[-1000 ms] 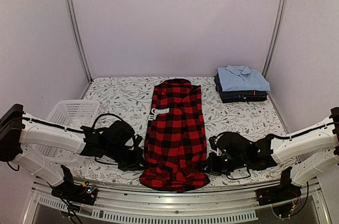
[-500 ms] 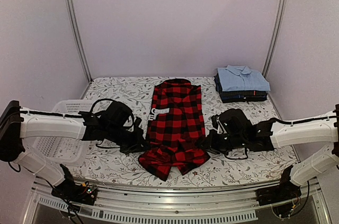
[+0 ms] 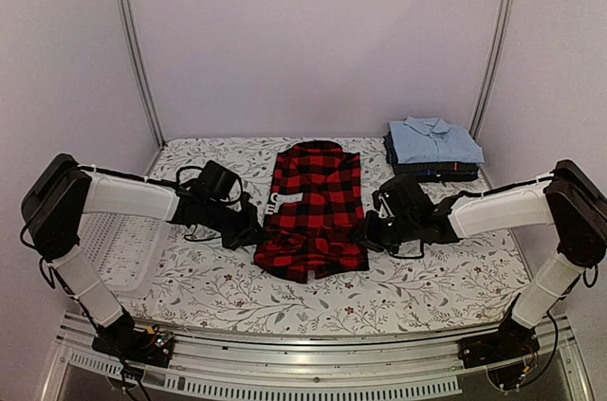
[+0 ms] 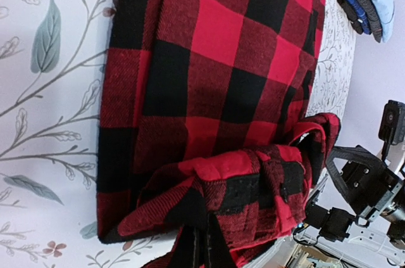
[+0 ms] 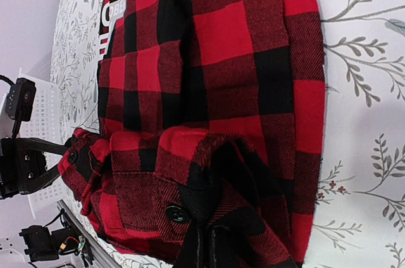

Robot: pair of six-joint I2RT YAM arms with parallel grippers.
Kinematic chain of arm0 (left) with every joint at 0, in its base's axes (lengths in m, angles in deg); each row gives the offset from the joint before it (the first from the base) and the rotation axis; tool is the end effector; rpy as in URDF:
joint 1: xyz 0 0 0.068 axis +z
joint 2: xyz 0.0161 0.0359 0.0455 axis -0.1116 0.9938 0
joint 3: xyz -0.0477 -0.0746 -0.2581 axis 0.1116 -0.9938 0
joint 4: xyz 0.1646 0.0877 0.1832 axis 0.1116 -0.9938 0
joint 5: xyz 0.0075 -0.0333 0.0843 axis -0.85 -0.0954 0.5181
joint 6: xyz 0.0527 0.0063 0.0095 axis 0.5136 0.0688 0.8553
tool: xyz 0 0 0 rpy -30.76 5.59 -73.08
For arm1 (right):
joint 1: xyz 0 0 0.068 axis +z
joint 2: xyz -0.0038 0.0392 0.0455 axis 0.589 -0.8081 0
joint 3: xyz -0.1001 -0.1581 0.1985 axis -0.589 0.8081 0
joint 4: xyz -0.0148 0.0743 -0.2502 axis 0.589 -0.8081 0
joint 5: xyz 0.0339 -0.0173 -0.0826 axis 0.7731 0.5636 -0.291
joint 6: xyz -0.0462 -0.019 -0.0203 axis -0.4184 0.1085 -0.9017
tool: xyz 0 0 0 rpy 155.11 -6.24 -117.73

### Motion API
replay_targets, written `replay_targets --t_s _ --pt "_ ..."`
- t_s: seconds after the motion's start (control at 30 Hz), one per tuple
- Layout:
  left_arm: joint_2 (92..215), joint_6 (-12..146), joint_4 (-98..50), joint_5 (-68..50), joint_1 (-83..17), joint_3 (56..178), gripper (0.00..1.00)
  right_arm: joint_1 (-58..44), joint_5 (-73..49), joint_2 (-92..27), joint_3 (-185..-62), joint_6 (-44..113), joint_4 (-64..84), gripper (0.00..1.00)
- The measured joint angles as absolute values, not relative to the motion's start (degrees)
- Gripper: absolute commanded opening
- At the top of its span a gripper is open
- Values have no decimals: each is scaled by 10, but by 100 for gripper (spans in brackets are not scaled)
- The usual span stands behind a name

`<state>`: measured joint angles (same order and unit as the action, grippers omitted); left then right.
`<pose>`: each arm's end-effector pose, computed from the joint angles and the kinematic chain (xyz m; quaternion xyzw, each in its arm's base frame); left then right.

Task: Fold and stack the long sleeve shirts
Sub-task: Fold the rectangle-folded shirt at the center of the board.

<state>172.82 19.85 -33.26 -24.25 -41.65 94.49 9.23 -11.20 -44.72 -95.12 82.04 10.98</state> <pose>0.2547 -0.1976 0.1589 -0.1212 0.9221 -0.3603 0.0726 0.2254 0.2350 0.1640 0.0450 0.9225 0.3316 0.1923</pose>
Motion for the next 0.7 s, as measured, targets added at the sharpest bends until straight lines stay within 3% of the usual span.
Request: replay_targets --t_s 0.3,0.53,0.7 --pt "1763 199 -312 -251 -412 955 0 87 -112 -457 -952 816 118 3" --pt "1764 205 -316 -236 -410 964 39 84 -114 -457 -954 805 115 41" --pt "1756 225 -333 -211 -406 982 60 84 -119 -448 -971 779 85 57"
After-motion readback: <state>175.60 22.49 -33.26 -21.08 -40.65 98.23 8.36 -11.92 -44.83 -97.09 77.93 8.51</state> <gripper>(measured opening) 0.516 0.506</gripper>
